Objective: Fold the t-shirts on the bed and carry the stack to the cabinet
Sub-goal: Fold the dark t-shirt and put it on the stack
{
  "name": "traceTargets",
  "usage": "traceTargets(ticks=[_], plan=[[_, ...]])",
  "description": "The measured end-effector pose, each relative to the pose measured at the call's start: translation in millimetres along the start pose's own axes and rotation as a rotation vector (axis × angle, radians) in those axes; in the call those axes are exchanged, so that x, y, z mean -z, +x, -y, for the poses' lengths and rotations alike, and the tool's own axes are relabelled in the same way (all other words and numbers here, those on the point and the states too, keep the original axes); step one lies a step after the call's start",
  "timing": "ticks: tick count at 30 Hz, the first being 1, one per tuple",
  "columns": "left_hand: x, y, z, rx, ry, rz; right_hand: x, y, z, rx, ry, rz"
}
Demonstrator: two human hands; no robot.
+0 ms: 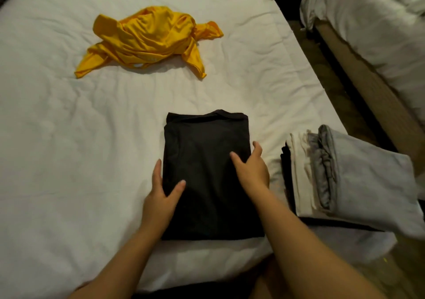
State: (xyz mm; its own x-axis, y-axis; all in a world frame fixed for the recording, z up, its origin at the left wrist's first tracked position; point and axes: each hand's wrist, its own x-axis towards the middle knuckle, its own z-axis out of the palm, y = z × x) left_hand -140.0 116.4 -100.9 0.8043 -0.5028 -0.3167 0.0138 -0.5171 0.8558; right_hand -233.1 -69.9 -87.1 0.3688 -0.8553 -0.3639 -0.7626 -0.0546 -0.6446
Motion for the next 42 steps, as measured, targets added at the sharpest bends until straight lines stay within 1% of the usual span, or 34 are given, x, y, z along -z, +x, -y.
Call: traceTargets(ticks=[2, 4, 7, 9, 11, 13, 15, 17, 20, 21, 22, 24, 26, 27, 29, 32, 35, 36, 38, 40, 42], plan=[[0, -24, 14, -0.067, 0.08, -0.016, 0, -23, -15, 0.06, -0.096, 0.035], [0, -33, 24, -0.113, 0.135, -0.036, 3, -39, -31, 0.133, -0.146, 0.028], [1, -31, 21, -0.095, 0.151, 0.016, 10, -51, -47, 0.135, -0.088, -0.015], [10, -37, 19, -0.104, 0.151, 0.084, 16, -61, -54, 0.141, -0.03, 0.042], [21, -46, 24, -0.088, 0.099, 0.161, 19, -78, -65, 0.185, 0.065, 0.164], [26, -58, 29, -0.016, -0.037, 0.229, 19, -95, -82, 0.202, 0.123, 0.285], [24, -66, 30, 0.062, -0.133, 0.221, 19, -107, -99, 0.156, 0.172, 0.312], [24, -71, 31, 0.049, -0.067, 0.215, 23, -116, -108, 0.117, 0.215, 0.314], [32, -74, 31, -0.017, 0.119, 0.338, 28, -121, -113, 0.164, 0.179, 0.37], [33, -74, 31, -0.034, 0.196, 0.364, 28, -121, -115, 0.187, 0.135, 0.34], [35, -73, 31, -0.07, 0.296, 0.353, 29, -120, -116, 0.195, 0.096, 0.27], [37, -71, 32, -0.141, 0.456, 0.223, 29, -119, -116, 0.198, 0.059, 0.119], [39, -68, 32, -0.175, 0.453, 0.086, 30, -117, -115, 0.241, -0.001, 0.074], [40, -66, 33, -0.202, 0.453, 0.059, 29, -115, -115, 0.281, -0.039, 0.074], [41, -64, 36, -0.276, 0.481, 0.06, 26, -108, -116, 0.338, -0.1, 0.072], [39, -62, 38, -0.345, 0.435, 0.026, 24, -105, -113, 0.393, -0.149, -0.006], [35, -64, 41, -0.399, 0.4, -0.065, 24, -109, -106, 0.464, -0.039, -0.059], [33, -66, 42, -0.435, 0.399, -0.09, 25, -113, -103, 0.446, 0.032, -0.047], [29, -75, 46, -0.532, 0.412, -0.077, 28, -120, -101, 0.36, 0.162, -0.003], [27, -86, 51, -0.575, 0.365, -0.045, 30, -126, -103, 0.315, 0.173, -0.008], [29, -98, 53, -0.523, 0.306, -0.055, 34, -131, -108, 0.319, 0.141, -0.04]])
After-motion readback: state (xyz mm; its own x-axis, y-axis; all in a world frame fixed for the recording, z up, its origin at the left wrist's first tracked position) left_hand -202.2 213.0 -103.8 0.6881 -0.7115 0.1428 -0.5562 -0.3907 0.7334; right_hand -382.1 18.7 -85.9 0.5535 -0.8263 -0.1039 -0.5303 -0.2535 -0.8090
